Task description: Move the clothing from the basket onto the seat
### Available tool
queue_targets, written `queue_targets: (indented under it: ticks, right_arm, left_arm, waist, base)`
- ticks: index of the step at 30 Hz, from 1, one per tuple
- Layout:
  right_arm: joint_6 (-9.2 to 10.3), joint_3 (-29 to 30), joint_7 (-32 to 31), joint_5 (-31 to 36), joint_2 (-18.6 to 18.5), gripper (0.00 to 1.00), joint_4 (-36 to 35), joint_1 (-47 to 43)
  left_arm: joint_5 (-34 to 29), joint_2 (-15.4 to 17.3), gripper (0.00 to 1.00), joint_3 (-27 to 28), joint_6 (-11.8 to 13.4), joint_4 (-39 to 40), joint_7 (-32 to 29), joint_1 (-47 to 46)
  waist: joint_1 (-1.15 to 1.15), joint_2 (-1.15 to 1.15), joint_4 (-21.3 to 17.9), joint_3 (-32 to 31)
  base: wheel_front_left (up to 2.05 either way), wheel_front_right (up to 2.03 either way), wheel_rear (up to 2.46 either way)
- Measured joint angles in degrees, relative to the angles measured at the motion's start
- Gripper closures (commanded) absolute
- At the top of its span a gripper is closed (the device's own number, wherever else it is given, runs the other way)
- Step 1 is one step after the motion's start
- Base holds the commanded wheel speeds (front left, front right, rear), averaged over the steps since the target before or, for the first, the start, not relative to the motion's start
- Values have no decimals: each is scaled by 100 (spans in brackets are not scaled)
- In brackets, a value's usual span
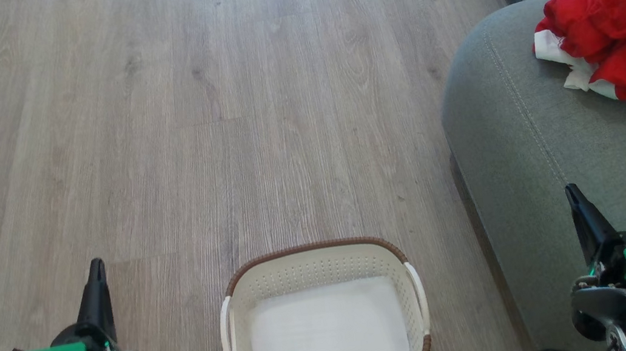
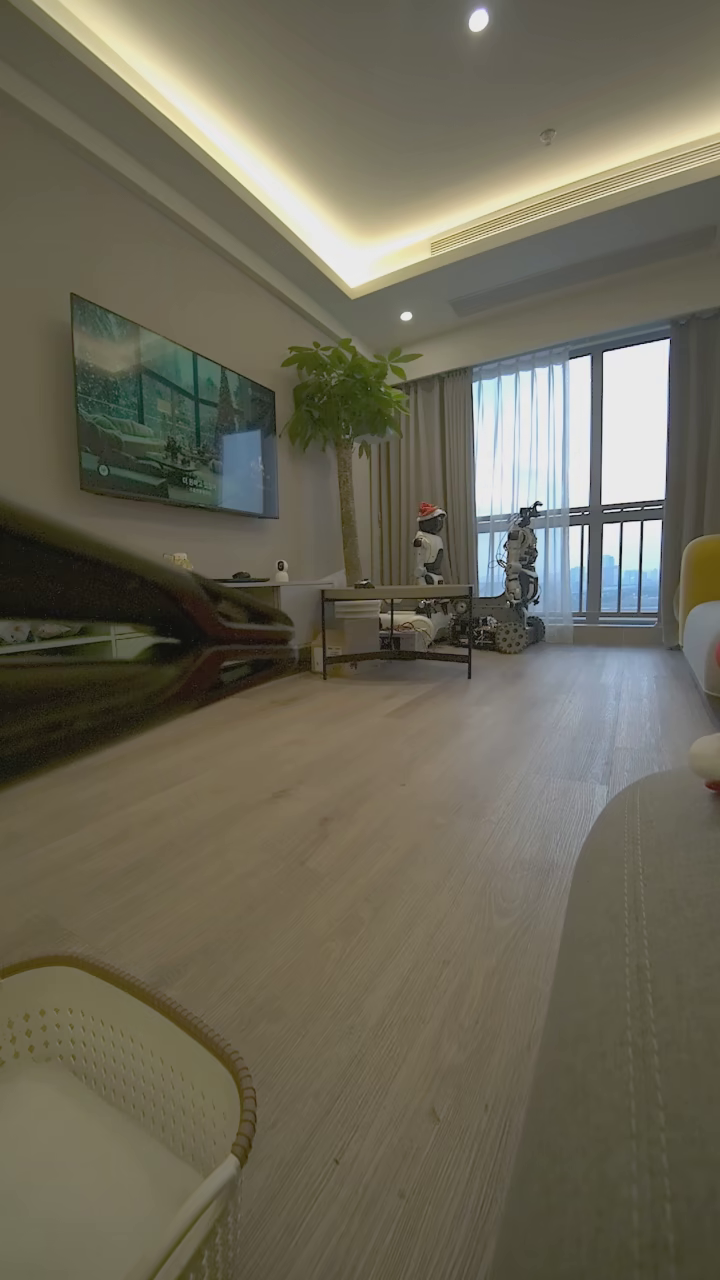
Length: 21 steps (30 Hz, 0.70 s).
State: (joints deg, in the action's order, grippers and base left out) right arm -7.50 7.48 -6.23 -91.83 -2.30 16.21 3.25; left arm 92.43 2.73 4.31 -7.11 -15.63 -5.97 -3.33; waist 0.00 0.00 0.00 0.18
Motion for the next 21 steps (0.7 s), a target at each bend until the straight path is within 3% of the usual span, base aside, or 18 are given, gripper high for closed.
queue_targets:
  ticks: [21]
  right_arm:
    - [0, 0, 0, 0, 0, 100, 0, 0]
  left_arm:
    - [0, -2, 100, 3, 0, 0, -1, 0]
  waist:
    - [0, 0, 0, 0]
  base:
    - [0, 0, 0]
